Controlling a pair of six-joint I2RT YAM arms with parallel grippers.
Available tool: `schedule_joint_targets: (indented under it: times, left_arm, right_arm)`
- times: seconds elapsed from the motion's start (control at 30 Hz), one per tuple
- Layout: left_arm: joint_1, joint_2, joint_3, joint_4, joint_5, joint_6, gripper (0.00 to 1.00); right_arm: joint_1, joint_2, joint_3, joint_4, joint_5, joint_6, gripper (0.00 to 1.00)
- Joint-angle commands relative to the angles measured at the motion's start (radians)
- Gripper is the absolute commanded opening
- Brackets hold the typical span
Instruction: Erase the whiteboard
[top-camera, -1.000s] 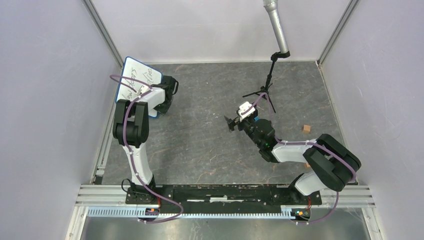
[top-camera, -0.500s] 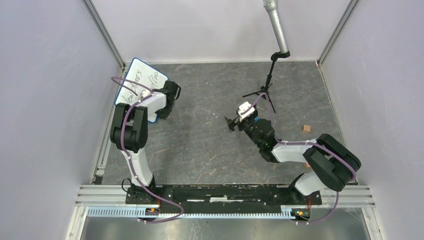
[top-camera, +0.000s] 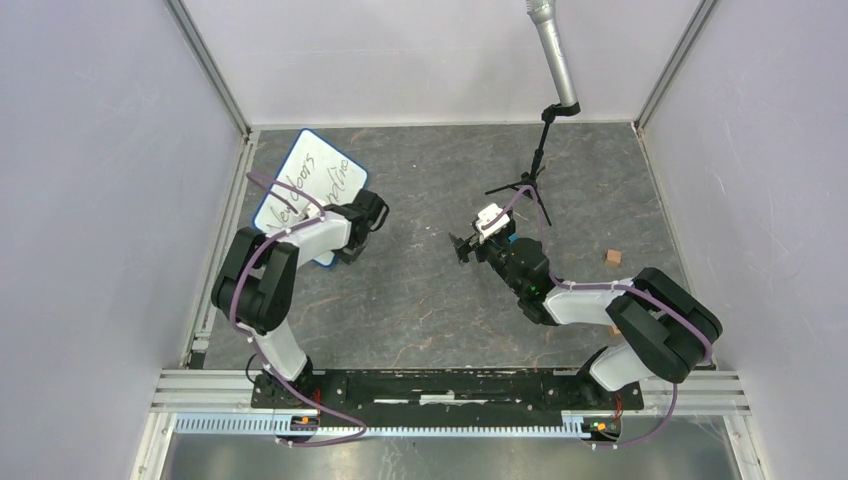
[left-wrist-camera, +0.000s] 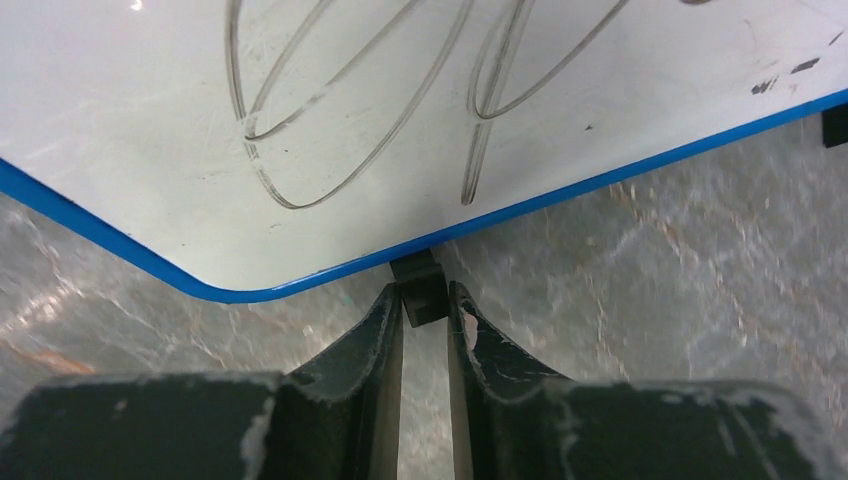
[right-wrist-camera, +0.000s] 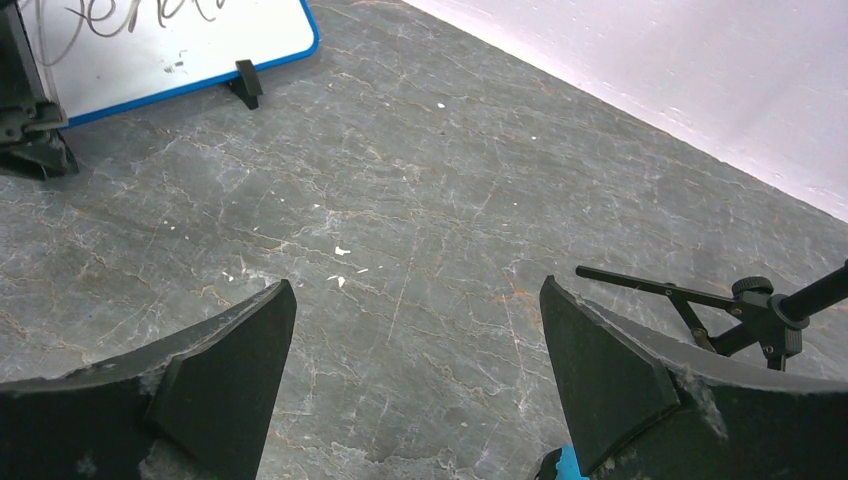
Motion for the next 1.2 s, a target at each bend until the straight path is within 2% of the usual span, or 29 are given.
schedule_joint_targets:
  times: [0.0, 0.13, 0.2, 0.23, 0.3, 0.37, 0.43, 0.5, 0.57, 0.83, 1.0, 1.17]
  left_arm:
    - [-0.116, -0.03, -0.032, 0.009, 0.093, -0.123, 0.03]
    - [-0.2, -0.03, -0.041, 0.011, 0.089, -0.169, 0.11]
    - [-0.212, -0.027, -0.043, 0.019, 0.111, -0.168, 0.2]
    - [-0.215, -0.024, -0.043, 0.03, 0.127, -0.147, 0.26]
    - [-0.222, -0.029, -0.038, 0.031, 0.162, -0.117, 0.54]
    - [-0.232, -0.053, -0.036, 0.029, 0.183, -0.08, 0.76]
    - [-0.238, -0.099, -0.042, 0.024, 0.189, -0.052, 0.88]
    - [-0.243, -0.161, -0.05, 0.019, 0.191, -0.012, 0.95]
    - [-0.245, -0.228, -0.043, -0.004, 0.184, 0.032, 0.99]
    - [-0.243, -0.54, 0.002, -0.108, 0.045, 0.278, 1.0]
    - [-0.236, -0.763, -0.001, -0.066, -0.014, 0.5, 1.0]
    - [-0.234, -0.937, 0.023, -0.006, 0.0, 0.745, 1.0]
  right_arm:
    - [0.003, -0.031, 0.028, 0.014, -0.012, 0.015, 0.98]
    - [0.004, -0.025, 0.035, -0.005, 0.004, 0.032, 0.98]
    - [0.003, -0.021, 0.04, -0.015, 0.011, 0.034, 0.98]
    - [0.004, -0.019, 0.042, -0.021, 0.015, 0.034, 0.98]
    - [0.004, -0.015, 0.047, -0.03, 0.018, 0.039, 0.98]
    - [0.004, -0.009, 0.052, -0.035, 0.024, 0.053, 0.98]
    - [0.003, 0.002, 0.057, -0.034, 0.025, 0.067, 0.98]
    - [0.004, 0.014, 0.065, -0.037, 0.027, 0.076, 0.98]
    - [0.006, 0.032, 0.077, -0.041, 0.026, 0.082, 0.98]
    - [0.038, 0.174, 0.201, -0.121, -0.04, 0.125, 0.98]
    - [0.116, 0.297, 0.352, -0.211, -0.131, 0.118, 0.98]
    - [0.19, 0.422, 0.511, -0.29, -0.18, 0.084, 0.98]
